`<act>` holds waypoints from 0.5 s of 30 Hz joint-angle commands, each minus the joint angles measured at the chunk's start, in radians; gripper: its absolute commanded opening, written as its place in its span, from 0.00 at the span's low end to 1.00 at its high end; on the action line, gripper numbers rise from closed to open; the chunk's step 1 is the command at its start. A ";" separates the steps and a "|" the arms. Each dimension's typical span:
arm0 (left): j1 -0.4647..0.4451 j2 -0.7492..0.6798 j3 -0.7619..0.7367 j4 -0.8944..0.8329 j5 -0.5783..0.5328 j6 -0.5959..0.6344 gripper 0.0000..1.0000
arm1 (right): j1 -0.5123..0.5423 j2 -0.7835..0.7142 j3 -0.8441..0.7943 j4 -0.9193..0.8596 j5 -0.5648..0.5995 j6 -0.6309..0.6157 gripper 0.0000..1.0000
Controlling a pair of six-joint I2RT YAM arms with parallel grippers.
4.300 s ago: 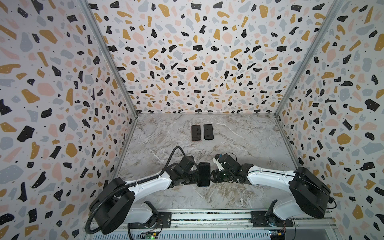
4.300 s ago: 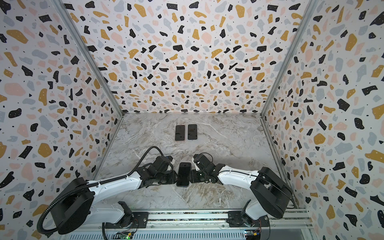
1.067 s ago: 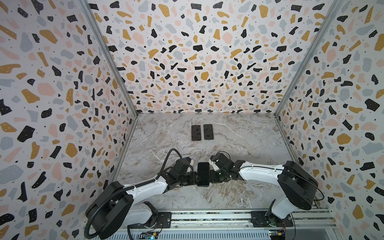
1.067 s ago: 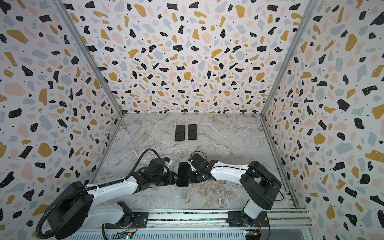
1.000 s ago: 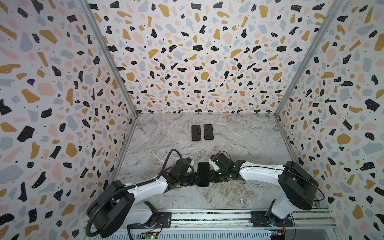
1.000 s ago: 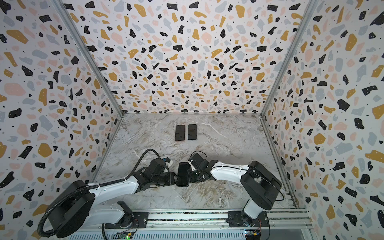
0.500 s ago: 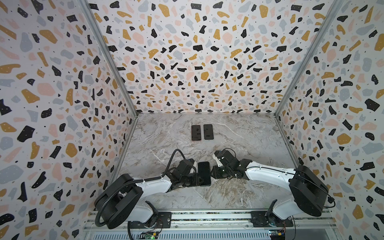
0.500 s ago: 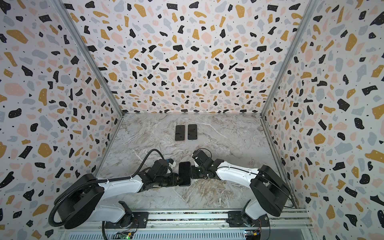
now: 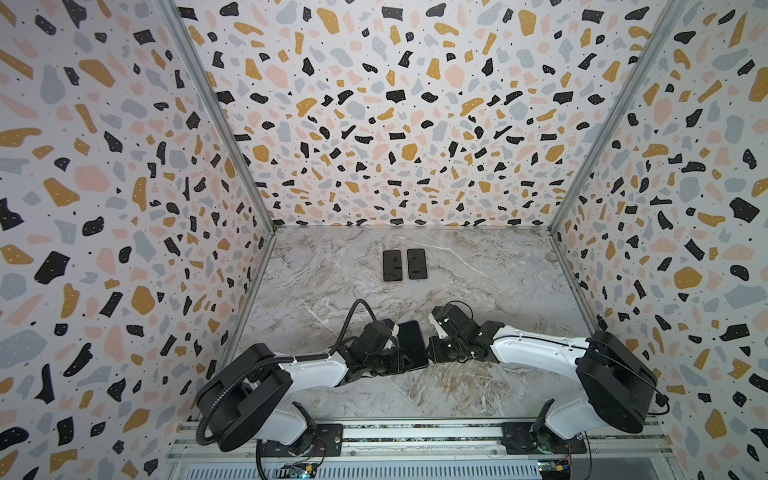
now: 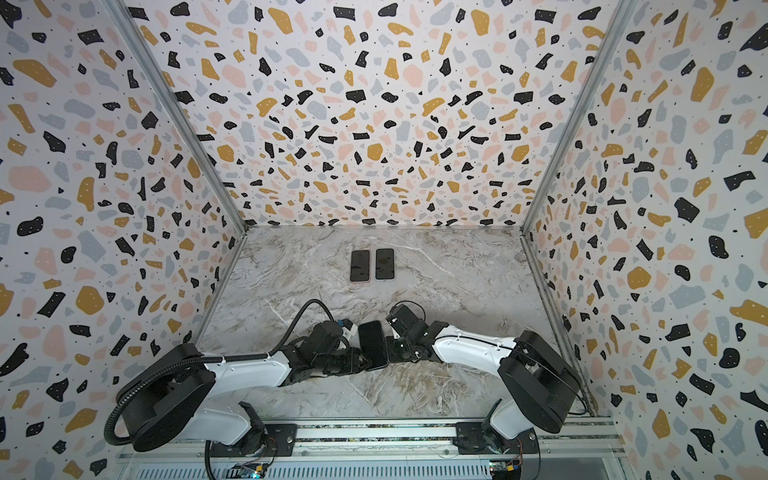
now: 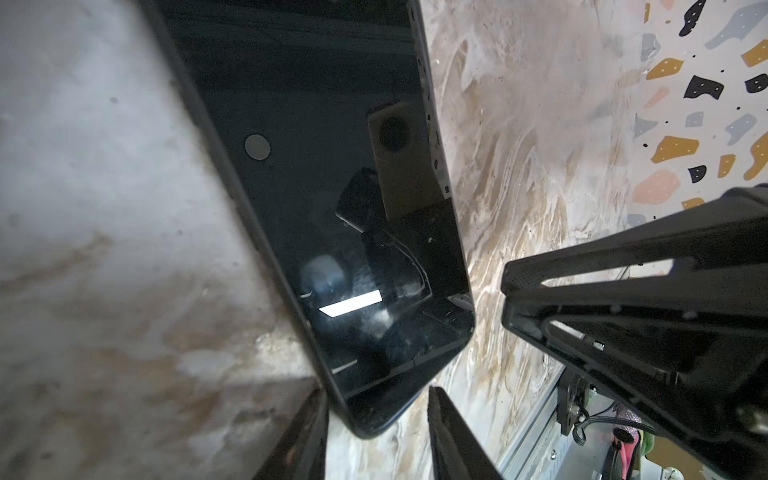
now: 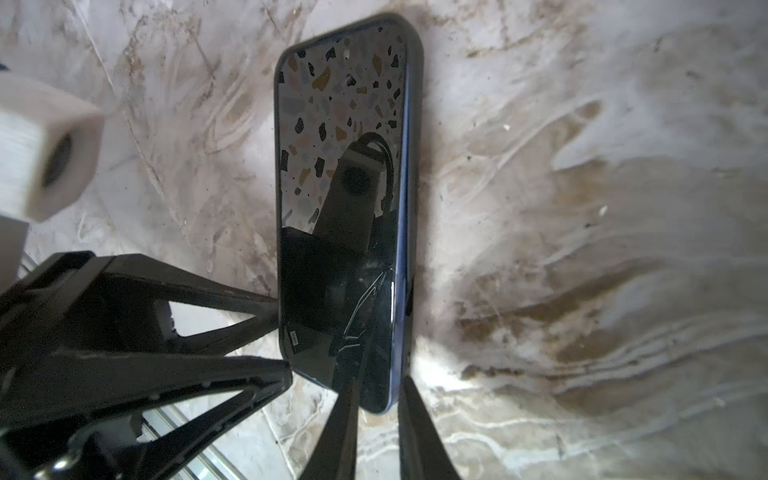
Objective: Put the phone into the phone case
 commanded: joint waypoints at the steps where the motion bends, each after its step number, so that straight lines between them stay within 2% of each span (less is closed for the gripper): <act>1: -0.005 -0.004 -0.017 -0.003 -0.010 -0.009 0.41 | 0.005 0.013 -0.002 -0.008 -0.002 -0.007 0.19; 15: 0.001 0.003 -0.009 -0.075 -0.053 -0.006 0.43 | 0.028 0.058 -0.002 0.010 -0.028 0.000 0.16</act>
